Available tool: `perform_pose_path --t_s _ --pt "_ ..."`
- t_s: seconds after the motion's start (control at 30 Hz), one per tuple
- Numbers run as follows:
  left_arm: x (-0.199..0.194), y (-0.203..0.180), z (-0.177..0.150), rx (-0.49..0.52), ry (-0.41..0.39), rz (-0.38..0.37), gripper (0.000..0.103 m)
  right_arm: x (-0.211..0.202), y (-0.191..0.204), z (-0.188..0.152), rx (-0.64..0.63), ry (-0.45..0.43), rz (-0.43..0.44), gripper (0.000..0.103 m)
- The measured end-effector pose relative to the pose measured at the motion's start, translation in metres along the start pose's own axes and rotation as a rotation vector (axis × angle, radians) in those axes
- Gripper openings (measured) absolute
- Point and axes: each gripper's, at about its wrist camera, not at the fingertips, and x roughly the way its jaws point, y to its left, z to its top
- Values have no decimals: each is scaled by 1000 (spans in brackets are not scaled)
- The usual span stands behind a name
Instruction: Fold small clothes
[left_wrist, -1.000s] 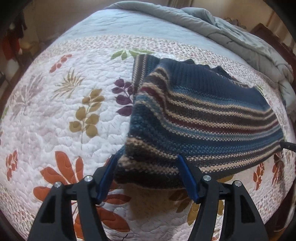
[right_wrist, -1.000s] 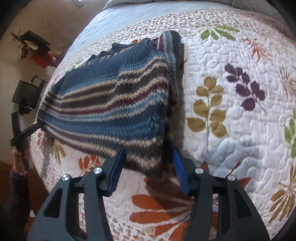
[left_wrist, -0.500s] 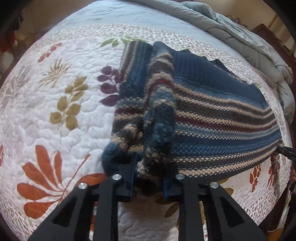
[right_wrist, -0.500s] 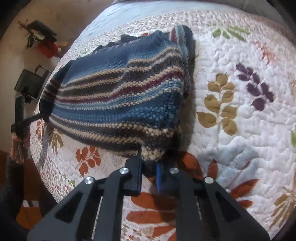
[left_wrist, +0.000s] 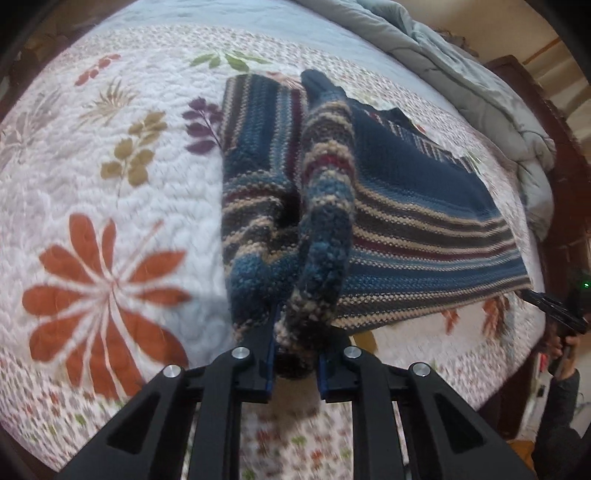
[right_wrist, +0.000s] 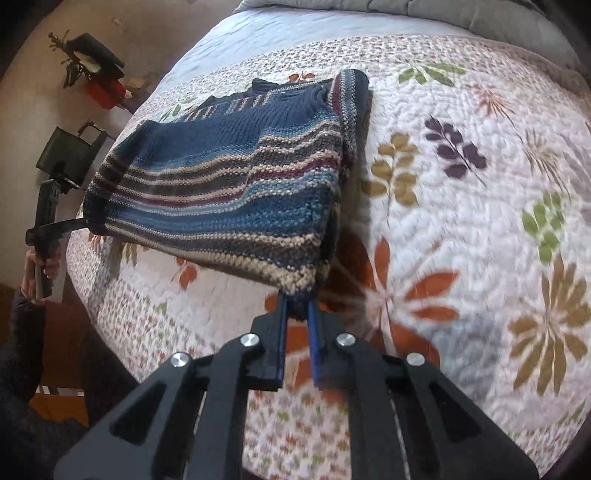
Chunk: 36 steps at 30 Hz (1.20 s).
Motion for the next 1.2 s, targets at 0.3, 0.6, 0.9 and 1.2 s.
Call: perform_pose_path --t_s 0.3,0.6,0.9,1.2 --pt "-19 8 -44 2 47 9 16 -9 25 -62 -24 67 41 8" --pt "17 -4 -51 97 73 206 39 16 25 -70 2 135 -61 29" --pt "-14 -32 -17 97 -108 287 71 0 30 -21 31 31 -114 43" --pt "18 -72 59 226 -139 218 72 33 46 87 -69 -42 -134 50"
